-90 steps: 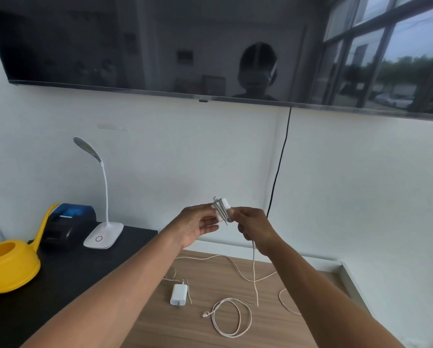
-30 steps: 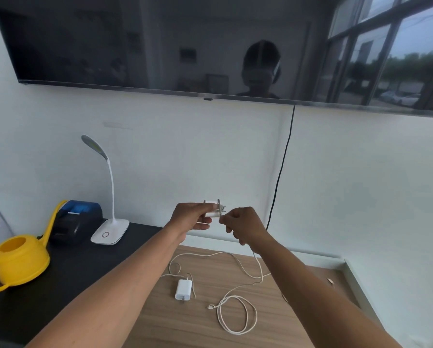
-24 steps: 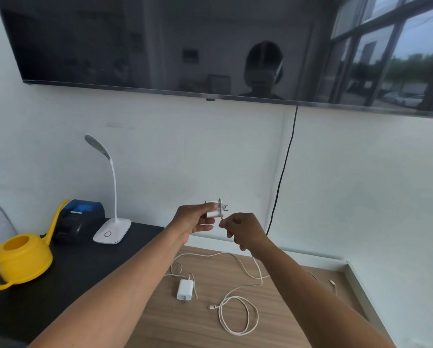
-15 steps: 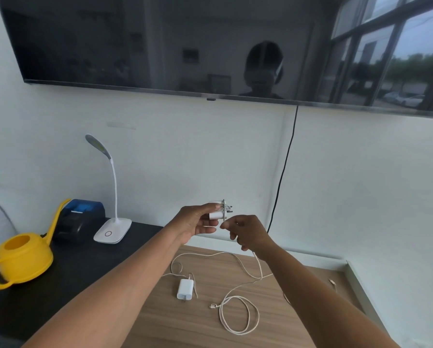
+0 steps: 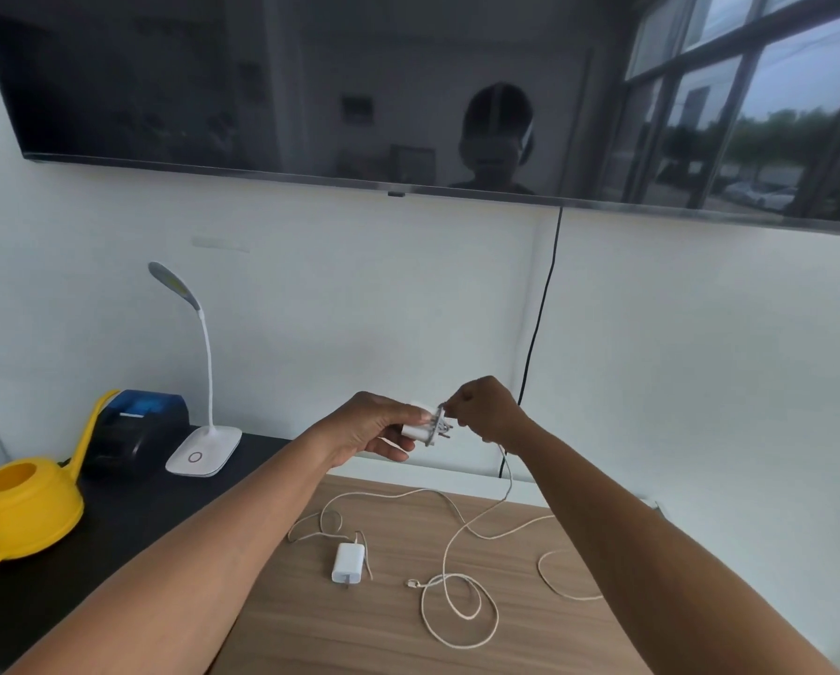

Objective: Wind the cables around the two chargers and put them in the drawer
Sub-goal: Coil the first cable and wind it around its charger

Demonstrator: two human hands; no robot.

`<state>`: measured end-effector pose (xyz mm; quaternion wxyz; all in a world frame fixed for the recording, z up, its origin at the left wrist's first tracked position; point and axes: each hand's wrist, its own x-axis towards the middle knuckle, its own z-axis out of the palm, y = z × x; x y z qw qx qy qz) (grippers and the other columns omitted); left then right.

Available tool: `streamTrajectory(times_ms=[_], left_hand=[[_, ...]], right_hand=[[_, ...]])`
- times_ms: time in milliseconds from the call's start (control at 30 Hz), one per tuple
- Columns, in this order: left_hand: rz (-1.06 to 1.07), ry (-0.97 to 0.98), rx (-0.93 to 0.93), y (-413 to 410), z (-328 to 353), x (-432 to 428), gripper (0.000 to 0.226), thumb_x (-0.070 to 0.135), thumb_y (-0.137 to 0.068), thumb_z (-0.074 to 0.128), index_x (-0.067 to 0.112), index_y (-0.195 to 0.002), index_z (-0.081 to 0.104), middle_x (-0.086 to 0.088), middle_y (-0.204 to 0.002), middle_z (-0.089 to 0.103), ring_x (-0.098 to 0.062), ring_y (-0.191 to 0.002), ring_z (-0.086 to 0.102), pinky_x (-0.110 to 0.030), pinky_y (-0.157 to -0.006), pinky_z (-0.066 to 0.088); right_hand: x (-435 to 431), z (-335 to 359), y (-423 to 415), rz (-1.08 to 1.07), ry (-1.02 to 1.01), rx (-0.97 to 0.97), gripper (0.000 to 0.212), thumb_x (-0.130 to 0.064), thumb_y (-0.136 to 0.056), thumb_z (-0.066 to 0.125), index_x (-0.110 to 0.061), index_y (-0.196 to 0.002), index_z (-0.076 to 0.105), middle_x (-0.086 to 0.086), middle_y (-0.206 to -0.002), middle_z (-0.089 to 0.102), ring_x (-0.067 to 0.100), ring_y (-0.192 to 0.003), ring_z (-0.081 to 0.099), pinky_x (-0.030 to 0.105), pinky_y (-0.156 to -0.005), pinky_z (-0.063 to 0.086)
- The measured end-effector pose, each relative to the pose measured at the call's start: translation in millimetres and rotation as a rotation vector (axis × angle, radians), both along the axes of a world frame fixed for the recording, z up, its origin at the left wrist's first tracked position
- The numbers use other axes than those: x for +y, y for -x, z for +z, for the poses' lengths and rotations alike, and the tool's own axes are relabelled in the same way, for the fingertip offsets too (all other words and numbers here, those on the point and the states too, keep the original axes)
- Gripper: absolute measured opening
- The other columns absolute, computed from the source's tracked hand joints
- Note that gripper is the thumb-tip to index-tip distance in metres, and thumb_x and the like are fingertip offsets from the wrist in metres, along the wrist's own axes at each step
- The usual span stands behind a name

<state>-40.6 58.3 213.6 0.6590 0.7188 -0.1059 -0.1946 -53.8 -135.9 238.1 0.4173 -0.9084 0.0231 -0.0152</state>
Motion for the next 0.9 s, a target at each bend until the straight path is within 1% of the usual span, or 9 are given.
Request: streamTrajectory(times_ms=[67,133,200,267,367,500,667,833,900], left_hand=[[0.016,-0.038,-0.009,-2,-1,0,0.030,0.022,-0.075,0.082,0.001,-0.094,0.076,-0.015,-0.083,0.073,-0.024,-0.073,0.067,-0.036,-0.069,0.061],[0.046,-0.056,-0.023,-4,-3,0,0.030,0.023,-0.074,0.084,0.002,-0.093,0.076,-0.015,-0.083,0.073,-0.023,-0.073,0.068,-0.038,-0.071,0.061],[0.090,-0.061,-0.038,-5,-4,-2,0.032,0.024,-0.073,0.085,0.001,-0.094,0.076,-0.015,-0.082,0.073,-0.022,-0.071,0.068,-0.038,-0.072,0.061],[0.132,-0.058,-0.049,-6,-5,-3,0.033,0.025,-0.072,0.085,0.001,-0.093,0.075,-0.013,-0.080,0.073,-0.020,-0.069,0.068,-0.037,-0.070,0.061],[0.184,-0.021,-0.055,-7,-6,-4,0.041,0.030,-0.066,0.088,0.002,-0.093,0.075,-0.013,-0.082,0.073,-0.019,-0.069,0.069,-0.037,-0.071,0.061],[0.258,0.062,-0.054,-12,-4,-3,0.040,0.029,-0.070,0.086,0.000,-0.096,0.075,-0.016,-0.088,0.073,-0.020,-0.070,0.069,-0.037,-0.070,0.061],[0.305,0.144,0.006,-17,2,0,0.042,0.030,-0.070,0.086,0.000,-0.096,0.074,-0.014,-0.084,0.070,-0.021,-0.070,0.069,-0.033,-0.066,0.059],[0.360,0.247,0.065,-23,4,2,0.038,0.026,-0.074,0.083,-0.001,-0.100,0.073,-0.012,-0.078,0.069,-0.022,-0.066,0.069,-0.030,-0.059,0.058],[0.362,0.282,0.079,-23,5,1,0.033,0.025,-0.077,0.081,0.002,-0.099,0.073,-0.012,-0.079,0.068,-0.022,-0.066,0.069,-0.030,-0.057,0.058]], right_hand=[[2,6,-1,-0.023,0.008,0.000,0.022,-0.021,-0.082,0.073,0.001,-0.080,0.070,-0.009,-0.036,0.044,0.010,-0.033,0.036,0.018,-0.037,0.028],[6,10,0,-0.043,0.023,-0.017,0.022,-0.020,-0.080,0.074,0.002,-0.078,0.070,-0.010,-0.027,0.036,0.008,-0.031,0.034,0.019,-0.040,0.028],[11,12,2,-0.051,0.018,-0.045,0.017,-0.018,-0.080,0.072,-0.002,-0.073,0.070,-0.010,-0.033,0.042,0.010,-0.041,0.038,0.021,-0.045,0.030],[16,13,3,-0.058,0.042,-0.086,0.015,-0.017,-0.082,0.069,-0.007,-0.070,0.070,-0.006,-0.047,0.052,0.011,-0.049,0.044,0.021,-0.048,0.032],[21,15,5,-0.072,0.108,-0.139,0.021,-0.017,-0.082,0.062,-0.013,-0.061,0.063,-0.006,-0.056,0.056,0.012,-0.053,0.048,0.021,-0.049,0.033],[28,15,9,-0.081,0.117,-0.208,0.038,-0.011,-0.081,0.053,-0.016,-0.045,0.040,-0.006,-0.040,0.037,0.014,-0.046,0.031,0.023,-0.048,0.028],[35,9,14,-0.094,0.083,-0.280,0.038,-0.016,-0.081,0.051,-0.017,-0.051,0.029,-0.002,-0.049,0.024,0.019,-0.054,0.022,0.028,-0.052,0.024],[41,-5,19,-0.081,0.060,-0.295,0.039,-0.021,-0.083,0.052,-0.017,-0.053,0.027,-0.002,-0.050,0.023,0.018,-0.056,0.022,0.029,-0.052,0.024],[42,-13,19,-0.089,0.038,-0.266,0.037,-0.023,-0.082,0.052,-0.015,-0.052,0.032,0.002,-0.050,0.028,0.018,-0.055,0.025,0.029,-0.052,0.026]])
